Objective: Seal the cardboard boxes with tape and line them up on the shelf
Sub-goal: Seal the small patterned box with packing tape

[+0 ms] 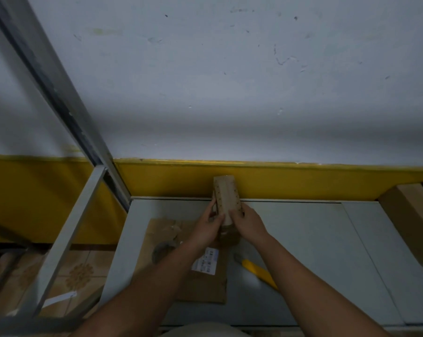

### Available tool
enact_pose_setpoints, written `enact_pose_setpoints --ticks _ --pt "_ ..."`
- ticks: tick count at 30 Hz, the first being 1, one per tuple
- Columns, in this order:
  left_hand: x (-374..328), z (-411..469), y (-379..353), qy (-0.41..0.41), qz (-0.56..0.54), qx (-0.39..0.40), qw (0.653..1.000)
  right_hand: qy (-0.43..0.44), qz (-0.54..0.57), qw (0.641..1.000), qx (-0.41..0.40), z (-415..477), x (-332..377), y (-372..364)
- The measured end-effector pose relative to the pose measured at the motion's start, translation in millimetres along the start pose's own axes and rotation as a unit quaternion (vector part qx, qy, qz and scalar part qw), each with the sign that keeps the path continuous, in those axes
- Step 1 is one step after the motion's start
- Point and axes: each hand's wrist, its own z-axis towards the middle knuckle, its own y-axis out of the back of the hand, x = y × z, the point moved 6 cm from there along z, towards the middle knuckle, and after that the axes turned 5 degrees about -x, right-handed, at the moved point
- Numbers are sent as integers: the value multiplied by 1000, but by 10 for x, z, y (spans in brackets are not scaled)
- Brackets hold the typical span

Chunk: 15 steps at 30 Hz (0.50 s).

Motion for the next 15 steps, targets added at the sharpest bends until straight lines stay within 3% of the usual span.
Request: enact_pose_setpoints --ticks 8,15 --pt "-2 -41 -14 -23 19 7 1000 -12 101 995 7 -99 -139 -113" --pt "-45 -47 122 -1 -20 -59 998 -41 137 989 -28 -171 -224 -73"
